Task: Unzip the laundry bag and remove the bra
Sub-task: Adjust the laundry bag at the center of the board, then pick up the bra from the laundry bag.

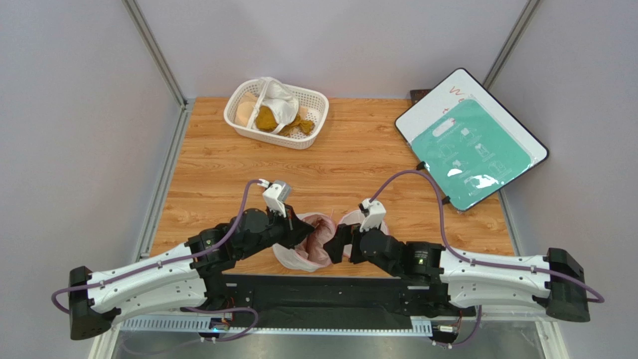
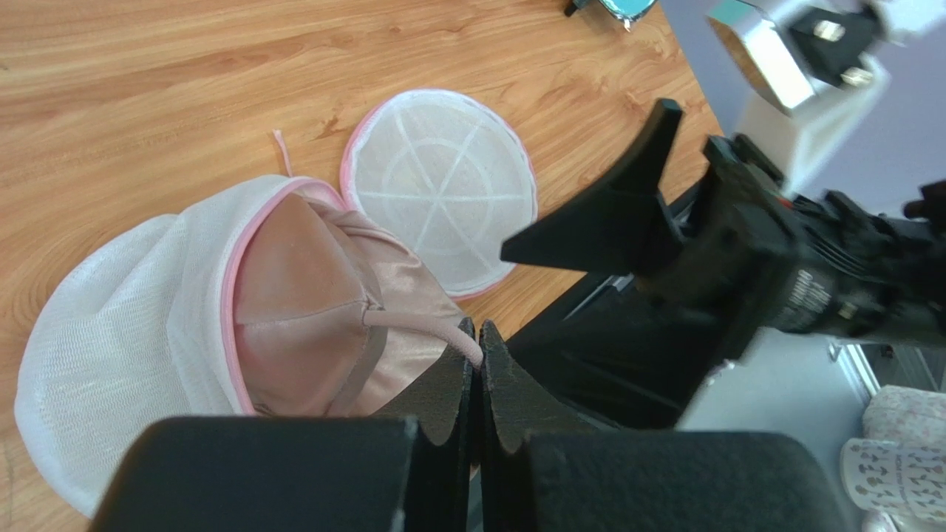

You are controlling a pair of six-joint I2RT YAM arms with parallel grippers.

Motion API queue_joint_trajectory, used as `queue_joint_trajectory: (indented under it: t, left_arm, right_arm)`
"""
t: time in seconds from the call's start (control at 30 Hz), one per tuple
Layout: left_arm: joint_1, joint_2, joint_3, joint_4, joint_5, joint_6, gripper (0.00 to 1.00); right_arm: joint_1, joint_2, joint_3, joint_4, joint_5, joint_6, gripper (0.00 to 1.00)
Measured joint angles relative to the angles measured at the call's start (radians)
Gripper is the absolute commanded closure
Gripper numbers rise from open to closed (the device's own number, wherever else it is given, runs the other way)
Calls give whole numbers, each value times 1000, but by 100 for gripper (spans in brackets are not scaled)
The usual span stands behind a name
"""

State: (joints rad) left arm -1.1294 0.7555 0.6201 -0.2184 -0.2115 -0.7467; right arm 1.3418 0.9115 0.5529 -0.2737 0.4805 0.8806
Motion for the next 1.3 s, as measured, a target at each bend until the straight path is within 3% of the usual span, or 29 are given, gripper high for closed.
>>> queue_joint_trajectory:
  t: [0.17, 0.33, 0.43, 0.47, 0.5, 0.53, 0.57, 0.63, 0.67, 0.83, 1.03, 1.13, 1.3]
  left_arm:
    - [0, -13, -19, -2, 5, -7, 100]
    - [0, -9, -19, 3, 23, -6, 100]
    - [0, 8, -19, 14, 42, -5, 100]
    - [1, 21, -19, 20, 52, -3, 100]
    - [0, 35, -19, 24, 64, -2, 97]
    - [0, 50, -19, 28, 75, 2, 88]
    - [0, 66, -19, 31, 88, 7, 59]
    - [0, 93, -19, 35, 118, 25, 31]
    - [0, 106, -19, 37, 132, 31, 1]
    - [0, 111, 9, -11, 147, 65, 0]
    - [9, 0, 77, -135, 31, 103, 0]
    - [41, -46, 88, -171, -13, 111, 7]
    - [167, -57, 54, -188, -5, 116, 28]
  right_arm:
    - [-137, 68, -80, 121, -108, 1, 1]
    - [-177, 143, -96, 249, -212, -21, 3]
    - [-179, 182, -96, 322, -260, -29, 13]
    - [-180, 195, -96, 344, -275, -32, 28]
    - [-182, 206, -96, 361, -287, -35, 35]
    - [-185, 218, -96, 381, -301, -37, 42]
    - [-188, 228, -96, 395, -309, -40, 63]
    - [-195, 251, -96, 423, -328, -37, 84]
    - [-197, 261, -96, 430, -333, -33, 98]
    - [-207, 269, -96, 437, -343, -25, 100]
    - [-223, 236, -117, 435, -344, -25, 100]
    - [-236, 224, -122, 436, -345, -25, 100]
    - [-246, 204, -130, 435, -351, -25, 100]
